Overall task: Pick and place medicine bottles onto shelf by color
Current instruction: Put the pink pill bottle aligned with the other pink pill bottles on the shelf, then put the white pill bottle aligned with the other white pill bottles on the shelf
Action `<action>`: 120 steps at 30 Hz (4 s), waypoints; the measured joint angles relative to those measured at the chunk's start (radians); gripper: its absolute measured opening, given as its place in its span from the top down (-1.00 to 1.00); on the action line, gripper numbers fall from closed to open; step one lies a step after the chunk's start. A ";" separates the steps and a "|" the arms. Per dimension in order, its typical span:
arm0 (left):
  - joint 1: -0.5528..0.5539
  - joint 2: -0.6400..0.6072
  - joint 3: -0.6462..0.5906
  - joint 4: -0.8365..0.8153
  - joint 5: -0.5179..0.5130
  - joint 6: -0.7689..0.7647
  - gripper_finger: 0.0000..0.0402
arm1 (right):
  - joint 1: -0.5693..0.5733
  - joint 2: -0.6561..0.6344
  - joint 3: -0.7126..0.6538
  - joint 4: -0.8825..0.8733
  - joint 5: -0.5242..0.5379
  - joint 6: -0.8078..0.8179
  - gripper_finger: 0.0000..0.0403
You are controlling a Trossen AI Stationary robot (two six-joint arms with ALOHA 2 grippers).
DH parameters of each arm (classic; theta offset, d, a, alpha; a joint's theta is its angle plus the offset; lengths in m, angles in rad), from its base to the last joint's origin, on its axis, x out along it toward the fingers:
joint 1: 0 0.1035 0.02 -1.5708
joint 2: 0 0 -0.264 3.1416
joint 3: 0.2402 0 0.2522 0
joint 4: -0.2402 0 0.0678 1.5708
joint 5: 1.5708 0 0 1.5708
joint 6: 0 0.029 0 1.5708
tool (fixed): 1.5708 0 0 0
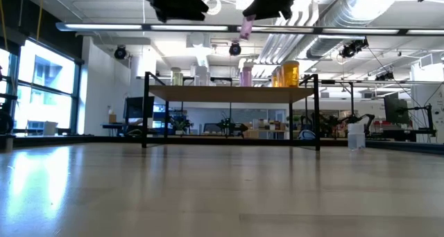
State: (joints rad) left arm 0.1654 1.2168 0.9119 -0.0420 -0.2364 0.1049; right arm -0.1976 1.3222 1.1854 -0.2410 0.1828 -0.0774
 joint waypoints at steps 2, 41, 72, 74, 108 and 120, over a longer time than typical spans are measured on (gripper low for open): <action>0.005 -0.029 0.000 -0.016 -0.011 0.000 -0.11 | -0.034 -0.001 0.000 0.005 0.000 0.021 0.45; 0.052 -0.104 -0.161 0.071 -0.007 -0.102 -0.11 | -0.130 0.196 -0.006 -0.077 -0.098 0.182 0.45; 0.052 -0.104 -0.161 0.093 -0.003 -0.102 -0.11 | -0.169 0.196 -0.006 -0.090 -0.075 0.174 0.14; 0.052 -0.104 -0.161 0.093 -0.003 -0.102 -0.11 | -0.169 0.196 -0.005 -0.090 -0.075 0.174 0.10; 0.052 -0.103 -0.161 0.080 -0.002 -0.102 -0.11 | -0.168 0.195 0.320 -0.512 -0.072 0.089 0.08; 0.052 -0.103 -0.161 0.064 -0.002 -0.102 -0.11 | -0.166 0.050 0.237 -0.648 0.061 0.129 0.08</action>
State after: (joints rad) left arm 0.2176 1.1133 0.7513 0.0219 -0.2386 0.0032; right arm -0.3637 1.3718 1.4224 -0.8889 0.2434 0.0517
